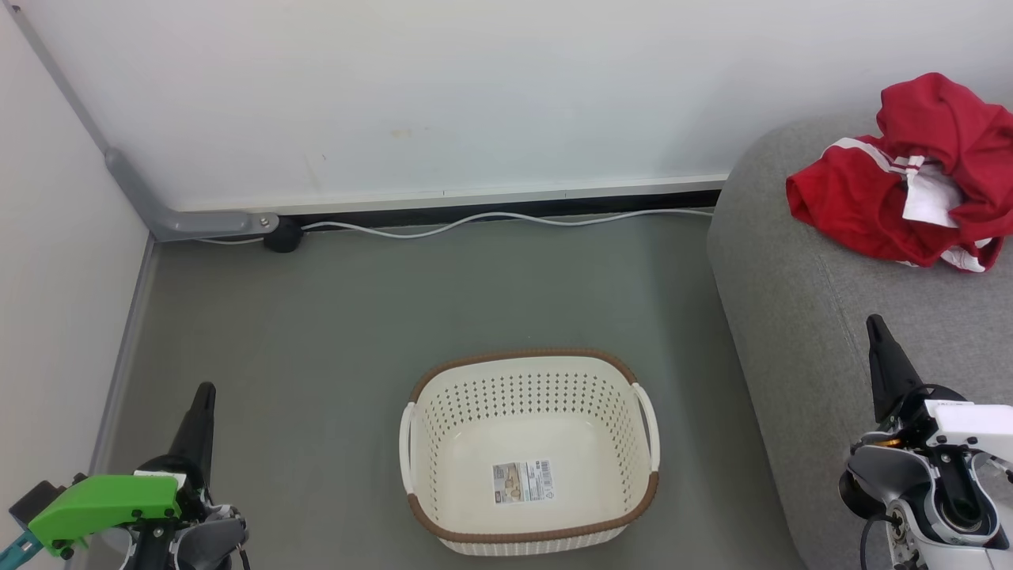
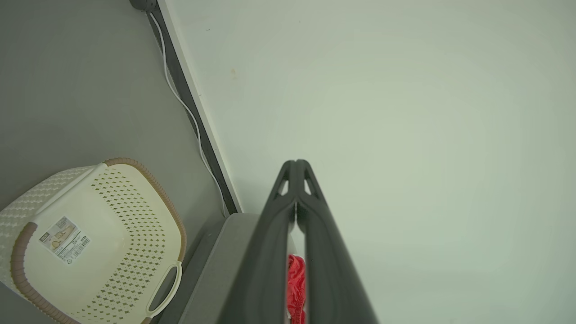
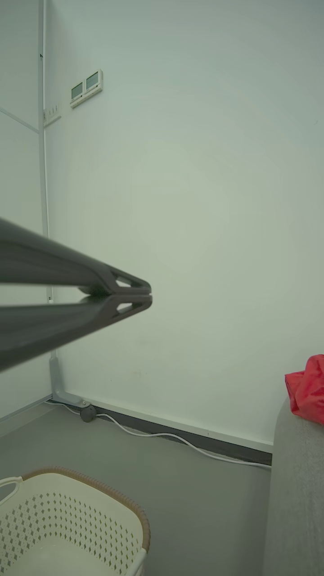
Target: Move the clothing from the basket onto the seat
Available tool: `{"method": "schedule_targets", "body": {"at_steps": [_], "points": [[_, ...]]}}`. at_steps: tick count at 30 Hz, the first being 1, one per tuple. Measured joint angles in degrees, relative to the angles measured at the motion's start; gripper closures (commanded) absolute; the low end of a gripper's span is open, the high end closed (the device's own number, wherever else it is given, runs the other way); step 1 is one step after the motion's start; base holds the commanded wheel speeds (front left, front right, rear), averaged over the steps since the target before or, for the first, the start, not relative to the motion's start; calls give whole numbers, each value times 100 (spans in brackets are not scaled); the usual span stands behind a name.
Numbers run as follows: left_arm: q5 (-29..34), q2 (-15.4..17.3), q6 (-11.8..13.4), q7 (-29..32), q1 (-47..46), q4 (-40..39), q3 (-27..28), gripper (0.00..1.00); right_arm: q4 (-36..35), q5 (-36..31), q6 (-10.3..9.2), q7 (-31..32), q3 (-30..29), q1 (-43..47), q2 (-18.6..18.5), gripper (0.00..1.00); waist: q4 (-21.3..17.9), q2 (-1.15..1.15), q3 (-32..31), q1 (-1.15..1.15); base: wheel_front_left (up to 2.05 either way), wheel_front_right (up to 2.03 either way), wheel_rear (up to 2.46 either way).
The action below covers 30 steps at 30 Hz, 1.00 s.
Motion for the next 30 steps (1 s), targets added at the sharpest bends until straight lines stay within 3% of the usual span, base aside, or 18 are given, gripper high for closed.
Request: {"method": "schedule_targets", "body": {"at_steps": [30], "points": [[0,-3,0,0,0,-3,18,100,-5,0,5,8,-12,0,8,100,0,0,2,0,0,0,0]]}}
